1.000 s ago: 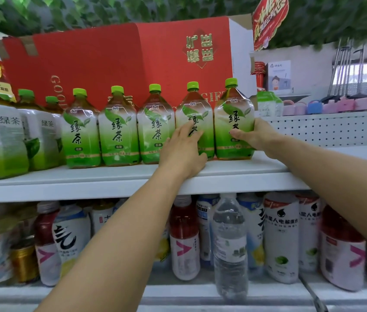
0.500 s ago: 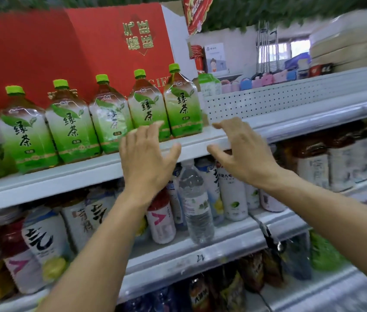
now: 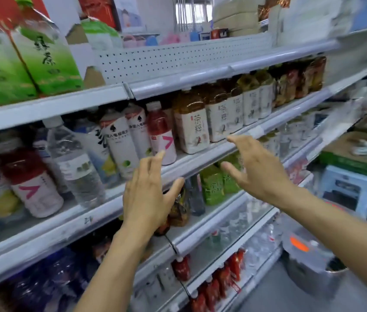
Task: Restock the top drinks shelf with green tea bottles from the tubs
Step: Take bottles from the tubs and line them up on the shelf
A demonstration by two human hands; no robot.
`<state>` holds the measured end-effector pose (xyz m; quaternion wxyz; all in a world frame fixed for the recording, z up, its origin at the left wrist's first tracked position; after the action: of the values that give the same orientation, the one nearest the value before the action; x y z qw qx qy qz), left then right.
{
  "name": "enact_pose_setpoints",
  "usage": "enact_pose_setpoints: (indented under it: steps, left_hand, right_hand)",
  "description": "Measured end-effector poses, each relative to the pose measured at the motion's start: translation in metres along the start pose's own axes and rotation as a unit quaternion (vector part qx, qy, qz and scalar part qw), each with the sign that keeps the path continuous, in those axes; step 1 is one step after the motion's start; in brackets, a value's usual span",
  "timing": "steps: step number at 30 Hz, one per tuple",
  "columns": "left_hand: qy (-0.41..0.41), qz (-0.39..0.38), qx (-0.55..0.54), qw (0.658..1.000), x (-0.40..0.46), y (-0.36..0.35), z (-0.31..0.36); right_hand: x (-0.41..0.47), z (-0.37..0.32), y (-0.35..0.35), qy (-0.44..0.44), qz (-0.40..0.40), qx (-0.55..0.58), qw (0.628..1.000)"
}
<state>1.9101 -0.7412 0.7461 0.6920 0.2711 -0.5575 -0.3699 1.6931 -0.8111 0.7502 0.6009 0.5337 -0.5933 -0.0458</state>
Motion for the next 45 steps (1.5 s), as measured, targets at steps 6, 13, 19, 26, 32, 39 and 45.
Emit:
enact_pose_setpoints:
  steps: [6, 13, 19, 26, 32, 39, 45]
  left_hand:
    - [-0.006, -0.069, -0.029, 0.997, 0.032, -0.107, 0.098]
    - [0.004, -0.162, -0.064, 0.985, 0.043, -0.245, 0.198]
    - [-0.016, -0.243, -0.089, 0.966, 0.055, -0.342, 0.260]
    - [0.033, -0.336, -0.143, 0.930, 0.053, -0.475, 0.303]
    - [0.117, -0.410, -0.181, 0.886, 0.072, -0.607, 0.322]
    - [0.257, -0.493, -0.191, 0.809, 0.067, -0.740, 0.333]
    - [0.367, -0.531, -0.146, 0.749, 0.019, -0.806, 0.305]
  right_hand:
    - [-0.010, 0.142, 0.019, -0.045, -0.066, -0.068, 0.994]
    - [-0.046, 0.298, 0.020, -0.100, -0.153, -0.094, 0.979]
    - [-0.075, 0.397, -0.005, -0.167, -0.221, -0.091, 0.957]
    - [-0.102, 0.524, -0.038, -0.263, -0.275, -0.077, 0.922]
    - [-0.102, 0.644, -0.095, -0.309, -0.346, -0.075, 0.883]
    - [-0.118, 0.763, -0.173, -0.345, -0.439, -0.045, 0.829]
    - [-0.163, 0.823, -0.239, -0.355, -0.514, -0.041, 0.780]
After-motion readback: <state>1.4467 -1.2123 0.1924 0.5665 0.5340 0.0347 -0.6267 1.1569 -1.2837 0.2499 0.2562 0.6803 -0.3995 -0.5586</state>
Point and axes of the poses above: each hand's wrist, its own x-axis towards the middle knuckle, its own y-axis out of the back of the hand, z = x × y, the point moved 6 cm from there along x, towards the middle knuckle, and after that the axes turned 2 degrees about x, right-handed, at the moved point
